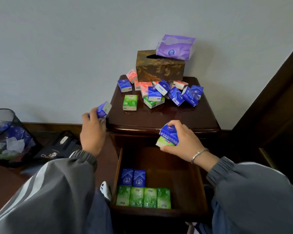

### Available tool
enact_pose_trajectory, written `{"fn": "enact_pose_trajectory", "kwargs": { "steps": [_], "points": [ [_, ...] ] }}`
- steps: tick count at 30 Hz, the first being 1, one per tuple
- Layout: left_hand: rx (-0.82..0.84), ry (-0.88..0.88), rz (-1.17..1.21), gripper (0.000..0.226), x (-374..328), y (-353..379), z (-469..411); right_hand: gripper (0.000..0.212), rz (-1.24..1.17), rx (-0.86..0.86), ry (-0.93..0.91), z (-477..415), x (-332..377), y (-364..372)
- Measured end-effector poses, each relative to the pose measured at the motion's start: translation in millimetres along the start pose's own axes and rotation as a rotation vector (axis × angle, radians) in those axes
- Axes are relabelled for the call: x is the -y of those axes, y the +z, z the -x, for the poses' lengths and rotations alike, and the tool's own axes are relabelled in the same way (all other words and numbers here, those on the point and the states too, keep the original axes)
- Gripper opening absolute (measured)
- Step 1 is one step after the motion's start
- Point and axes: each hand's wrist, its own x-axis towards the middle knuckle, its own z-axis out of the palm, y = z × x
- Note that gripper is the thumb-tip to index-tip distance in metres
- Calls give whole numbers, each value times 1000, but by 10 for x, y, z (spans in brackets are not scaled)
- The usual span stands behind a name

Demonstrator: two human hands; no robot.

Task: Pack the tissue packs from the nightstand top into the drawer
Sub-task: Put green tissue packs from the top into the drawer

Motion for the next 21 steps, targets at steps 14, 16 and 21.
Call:
{"fn": "enact_pose_trajectory", "kwargs": {
  "steps": [14,16,21],
  "points": [
    [810,-963,914,18,-418,223,1625,76,-681,161,165,739,-313,605],
    [845,-969,928,20,-447,298,1679,83,-582,147,118,733,-287,683],
    [860,-1061,1097,43,-374,385,1691,93,-413,148,61,693,-239,817]
  ]
}}
